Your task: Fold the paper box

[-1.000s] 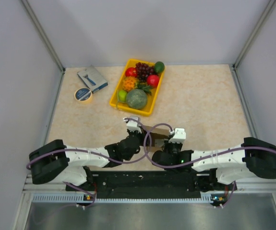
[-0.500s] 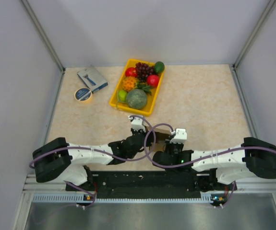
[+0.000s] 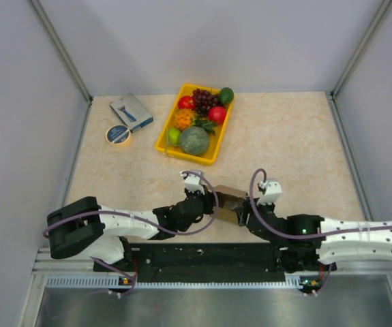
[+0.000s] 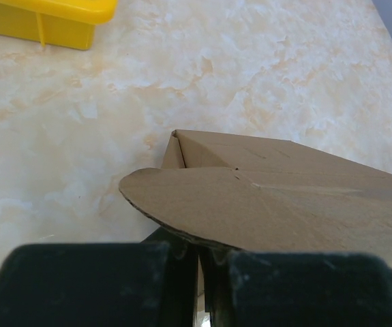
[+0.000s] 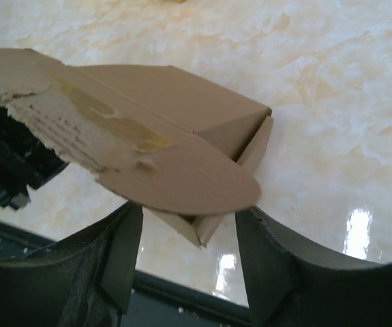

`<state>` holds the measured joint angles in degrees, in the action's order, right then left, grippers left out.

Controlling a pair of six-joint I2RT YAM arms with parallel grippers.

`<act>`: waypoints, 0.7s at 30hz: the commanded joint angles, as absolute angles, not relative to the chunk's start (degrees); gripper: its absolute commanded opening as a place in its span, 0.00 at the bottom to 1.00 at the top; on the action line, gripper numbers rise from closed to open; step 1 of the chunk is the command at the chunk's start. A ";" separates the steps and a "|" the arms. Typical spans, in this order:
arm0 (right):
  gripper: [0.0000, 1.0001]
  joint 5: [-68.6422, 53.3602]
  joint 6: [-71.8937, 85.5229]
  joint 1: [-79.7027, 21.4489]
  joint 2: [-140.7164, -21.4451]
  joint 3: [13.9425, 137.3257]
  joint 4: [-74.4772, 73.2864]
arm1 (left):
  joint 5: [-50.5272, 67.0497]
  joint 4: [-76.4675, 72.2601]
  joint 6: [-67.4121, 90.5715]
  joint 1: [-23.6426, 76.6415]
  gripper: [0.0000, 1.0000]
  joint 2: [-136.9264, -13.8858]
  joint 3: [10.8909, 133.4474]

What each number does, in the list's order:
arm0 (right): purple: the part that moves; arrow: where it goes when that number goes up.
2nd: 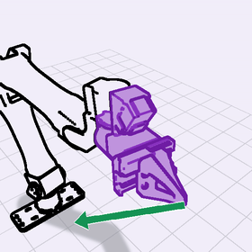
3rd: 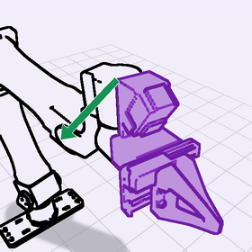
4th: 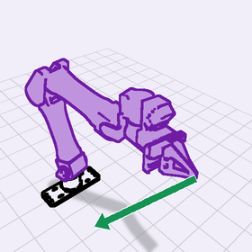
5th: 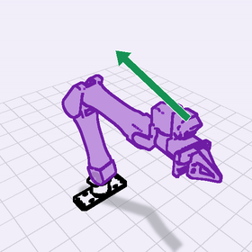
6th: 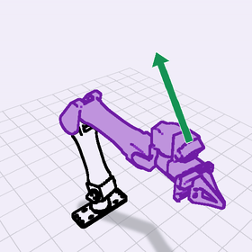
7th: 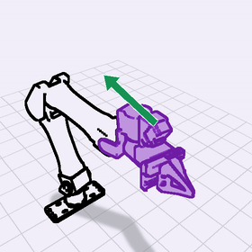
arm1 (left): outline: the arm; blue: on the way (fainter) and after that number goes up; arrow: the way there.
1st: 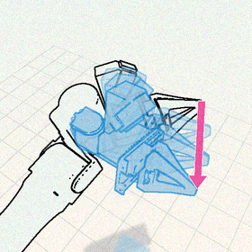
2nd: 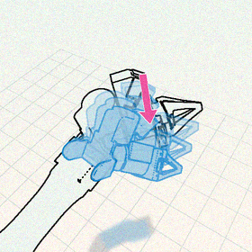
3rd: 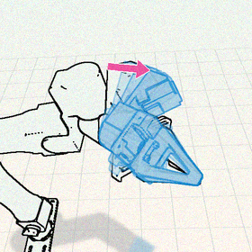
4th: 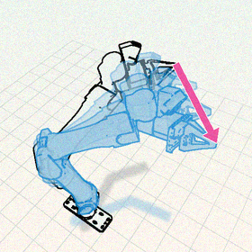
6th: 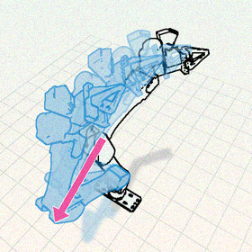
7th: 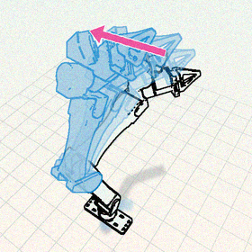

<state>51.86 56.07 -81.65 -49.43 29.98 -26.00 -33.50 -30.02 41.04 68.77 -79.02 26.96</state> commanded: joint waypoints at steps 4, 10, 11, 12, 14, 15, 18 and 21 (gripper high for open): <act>0.58 37.37 56.17 -82.44 -32.63 29.62 -43.77 | -32.69 -28.48 41.13 69.61 0.00 -80.95 26.54; 0.58 37.96 51.43 -82.35 -26.81 37.25 -45.09 | -34.01 -27.16 40.43 69.61 0.00 -81.47 27.16; 0.56 38.84 50.72 -82.35 -26.89 40.66 -45.17 | -34.36 -26.98 40.26 69.61 0.00 -81.39 27.16; 0.56 39.80 49.67 -82.09 -27.33 42.26 -45.18 | -34.71 -26.63 40.17 69.70 0.00 -81.39 27.25; 0.52 40.87 48.61 -78.34 -28.56 46.73 -44.83 | -35.94 -24.97 40.95 69.70 0.00 -81.30 27.77; 0.52 39.74 46.17 -75.96 -29.52 48.41 -44.39 | -36.21 -24.00 40.96 69.70 0.00 -81.30 28.12; 0.50 25.28 41.33 -59.68 -35.49 52.99 -41.50 | -36.39 -24.26 40.96 69.70 0.00 -81.21 27.69; 0.46 -2.48 42.26 -43.32 -41.73 51.25 -29.48 | -36.30 -24.26 41.04 69.70 0.00 -81.12 27.68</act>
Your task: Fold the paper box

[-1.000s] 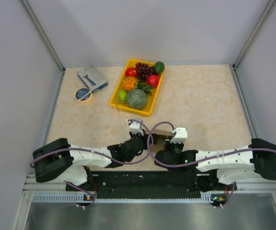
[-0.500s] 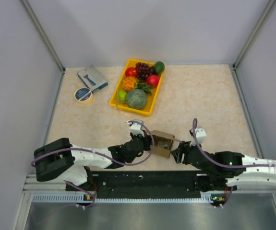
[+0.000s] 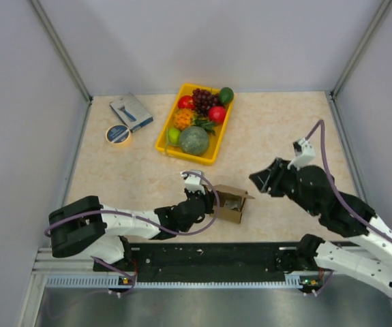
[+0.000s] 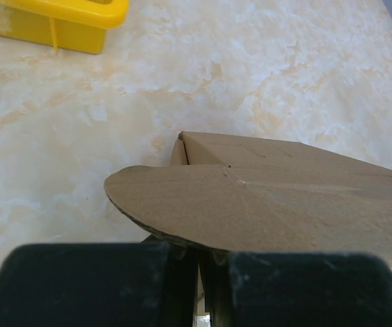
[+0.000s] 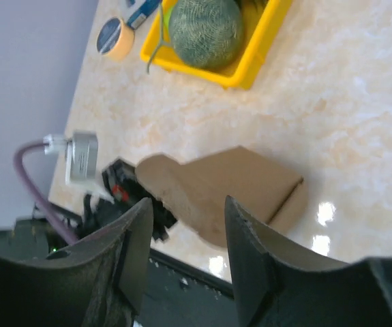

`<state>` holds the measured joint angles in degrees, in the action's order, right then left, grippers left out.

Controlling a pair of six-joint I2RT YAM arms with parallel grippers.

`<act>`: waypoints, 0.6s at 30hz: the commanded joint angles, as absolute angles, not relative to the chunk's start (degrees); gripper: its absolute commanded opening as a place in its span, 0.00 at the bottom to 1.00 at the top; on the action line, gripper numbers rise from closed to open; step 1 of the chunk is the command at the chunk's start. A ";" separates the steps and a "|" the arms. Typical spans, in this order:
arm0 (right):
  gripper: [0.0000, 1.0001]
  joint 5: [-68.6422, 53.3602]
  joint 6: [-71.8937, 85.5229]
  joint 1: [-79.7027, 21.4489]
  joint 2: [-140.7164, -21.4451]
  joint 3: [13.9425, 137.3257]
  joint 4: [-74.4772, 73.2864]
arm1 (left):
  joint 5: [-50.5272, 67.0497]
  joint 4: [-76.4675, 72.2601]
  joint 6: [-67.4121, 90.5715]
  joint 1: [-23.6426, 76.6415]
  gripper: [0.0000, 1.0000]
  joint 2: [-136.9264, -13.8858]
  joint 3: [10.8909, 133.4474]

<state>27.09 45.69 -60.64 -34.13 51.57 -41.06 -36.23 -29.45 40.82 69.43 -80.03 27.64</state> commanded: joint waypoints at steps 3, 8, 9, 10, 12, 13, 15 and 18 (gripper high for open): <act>0.41 -15.20 47.00 -40.87 -46.66 48.96 -18.48 | -36.21 -24.26 41.04 69.70 0.00 -81.21 27.69; 0.36 -26.09 57.99 -40.87 -52.37 38.27 2.75 | -36.21 -24.78 40.52 69.87 0.00 -81.21 27.42; 0.36 -26.54 60.36 -40.96 -52.56 36.49 5.34 | -36.30 -24.79 40.34 69.79 0.00 -81.12 27.51; 0.35 -26.37 61.16 -40.87 -52.73 34.91 7.28 | -36.39 -24.79 40.17 69.87 0.00 -81.12 27.51; 0.35 -26.19 62.40 -40.96 -53.08 30.86 12.39 | -36.74 -23.91 39.90 70.05 0.00 -81.30 27.86; 0.35 -25.93 62.23 -40.96 -53.26 30.24 12.65 | -36.83 -23.65 39.90 70.05 0.01 -81.39 28.04; 0.35 -25.40 61.53 -40.87 -54.57 29.10 13.88 | -37.61 -22.94 39.29 70.40 0.06 -81.30 27.95; 0.35 -26.80 62.40 -40.87 -57.64 26.90 19.48 | -38.23 -22.59 39.20 70.49 0.15 -80.69 27.42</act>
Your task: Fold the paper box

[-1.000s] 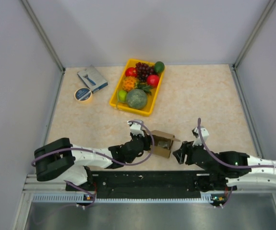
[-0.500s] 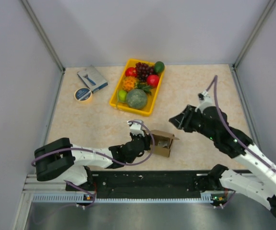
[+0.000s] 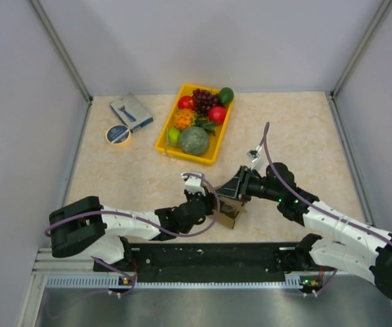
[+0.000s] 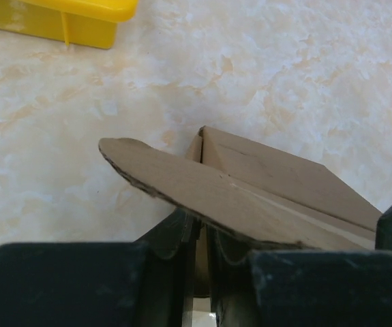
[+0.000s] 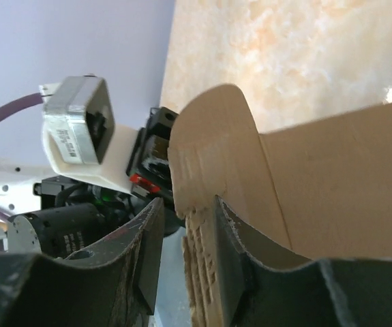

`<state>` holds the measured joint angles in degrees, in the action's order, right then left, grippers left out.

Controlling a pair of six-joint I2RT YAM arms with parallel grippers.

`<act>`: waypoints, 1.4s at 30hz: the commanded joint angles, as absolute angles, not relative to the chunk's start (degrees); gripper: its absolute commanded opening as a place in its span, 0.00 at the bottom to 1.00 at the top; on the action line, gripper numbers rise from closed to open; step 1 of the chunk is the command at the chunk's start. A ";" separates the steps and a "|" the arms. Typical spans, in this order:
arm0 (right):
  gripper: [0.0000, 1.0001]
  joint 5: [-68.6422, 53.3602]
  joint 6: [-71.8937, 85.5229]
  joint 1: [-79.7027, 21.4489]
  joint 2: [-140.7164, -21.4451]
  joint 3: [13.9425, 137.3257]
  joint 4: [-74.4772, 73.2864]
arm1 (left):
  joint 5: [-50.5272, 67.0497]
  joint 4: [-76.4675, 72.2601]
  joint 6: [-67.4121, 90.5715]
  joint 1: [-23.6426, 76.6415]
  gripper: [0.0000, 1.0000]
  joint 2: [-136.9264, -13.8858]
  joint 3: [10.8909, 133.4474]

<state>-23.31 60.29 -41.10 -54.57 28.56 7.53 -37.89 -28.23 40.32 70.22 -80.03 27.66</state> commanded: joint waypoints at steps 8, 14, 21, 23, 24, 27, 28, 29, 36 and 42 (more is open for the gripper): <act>0.35 -26.89 64.16 -40.87 -61.70 21.36 30.41 | -34.81 -19.78 39.46 71.28 0.51 -71.12 21.38; 0.35 -25.75 62.76 -40.87 -61.95 19.69 30.32 | -24.46 -15.74 39.99 71.81 0.58 -50.57 11.79; 0.34 -26.72 60.92 -41.22 -64.08 18.37 29.99 | -18.10 15.85 40.87 71.81 0.55 -28.17 23.23; 0.34 -26.19 58.98 -41.40 -62.67 18.28 26.73 | -20.20 20.20 40.87 71.54 0.53 -26.29 27.31; 0.34 -25.93 58.45 -41.48 -62.23 18.63 25.67 | -21.08 20.74 39.56 71.37 0.53 -26.02 31.42; 0.34 -25.67 56.87 -41.57 -59.25 19.60 22.08 | -23.81 21.01 35.96 69.97 0.55 -30.82 39.43; 0.34 -24.27 56.60 -41.75 -58.46 19.60 21.10 | -23.56 20.48 34.73 69.35 0.58 -32.85 41.03; 0.34 -24.00 56.51 -41.75 -57.66 19.69 20.22 | -22.25 20.04 32.80 68.21 0.62 -38.09 42.70; 0.36 -24.08 54.50 -41.75 -56.08 23.20 14.77 | 5.27 16.44 28.66 51.16 0.77 -62.30 53.08; 0.39 -25.05 52.48 -41.84 -56.34 25.05 12.40 | 17.47 6.43 29.71 43.43 0.90 -66.71 47.12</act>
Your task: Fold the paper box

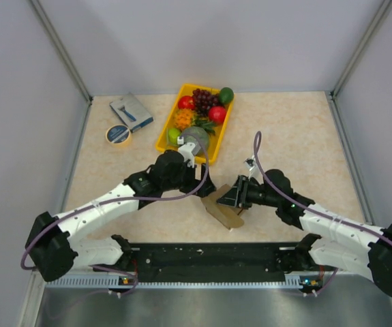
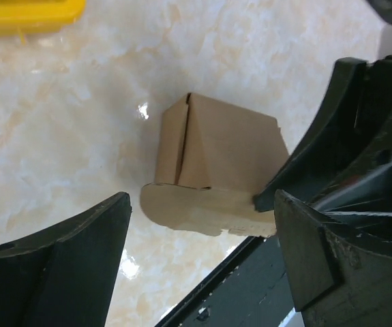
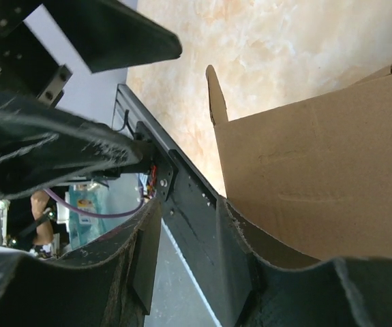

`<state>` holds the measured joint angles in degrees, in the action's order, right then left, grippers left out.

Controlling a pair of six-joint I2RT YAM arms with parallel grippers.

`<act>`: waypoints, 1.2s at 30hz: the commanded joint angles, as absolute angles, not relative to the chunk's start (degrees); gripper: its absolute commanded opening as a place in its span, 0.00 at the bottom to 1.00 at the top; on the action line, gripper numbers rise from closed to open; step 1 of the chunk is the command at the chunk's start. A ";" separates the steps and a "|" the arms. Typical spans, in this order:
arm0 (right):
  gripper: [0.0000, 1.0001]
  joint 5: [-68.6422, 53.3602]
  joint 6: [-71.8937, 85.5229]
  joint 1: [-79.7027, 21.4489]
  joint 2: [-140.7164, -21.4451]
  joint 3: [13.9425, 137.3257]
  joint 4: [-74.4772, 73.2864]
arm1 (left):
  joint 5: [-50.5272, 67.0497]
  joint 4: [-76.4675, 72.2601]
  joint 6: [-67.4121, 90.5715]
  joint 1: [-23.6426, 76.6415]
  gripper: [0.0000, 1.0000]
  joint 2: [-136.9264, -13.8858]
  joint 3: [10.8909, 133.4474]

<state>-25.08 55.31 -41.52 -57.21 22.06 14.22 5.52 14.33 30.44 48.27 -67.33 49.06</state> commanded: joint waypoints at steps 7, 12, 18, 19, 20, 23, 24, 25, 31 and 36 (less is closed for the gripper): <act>0.40 -24.87 51.50 -41.75 -56.60 25.14 11.25 | 28.99 4.84 27.33 40.96 0.86 -73.56 46.06; 0.40 -24.61 50.81 -41.75 -56.51 24.96 10.64 | 36.47 0.44 28.74 38.41 0.57 -79.01 44.74; 0.40 -23.12 48.79 -41.75 -55.37 25.49 7.83 | 37.97 -2.37 30.32 38.32 0.31 -77.61 41.57; 0.40 -23.20 48.61 -41.75 -55.63 25.66 7.74 | 38.40 -2.37 30.58 38.32 0.29 -76.82 41.40; 0.40 -23.29 48.52 -41.84 -55.63 25.75 7.73 | 38.93 -2.37 30.59 38.32 0.31 -76.21 40.87; 0.40 -24.08 48.25 -41.75 -55.90 26.28 7.82 | 36.06 -0.27 29.62 38.32 0.67 -72.35 40.43; 0.40 -24.26 47.82 -41.84 -55.81 26.54 7.56 | 34.64 1.56 29.27 38.23 0.75 -71.12 40.43; 0.40 -24.34 47.46 -41.75 -55.64 26.89 6.86 | 33.32 2.63 28.31 38.15 0.82 -69.10 40.17; 0.41 -24.70 42.81 -41.75 -54.84 29.35 1.77 | 38.83 1.32 26.02 31.57 0.94 -73.09 41.30; 0.42 -24.61 41.40 -41.75 -54.75 30.23 0.09 | 51.32 -1.41 24.44 29.71 0.93 -84.97 47.54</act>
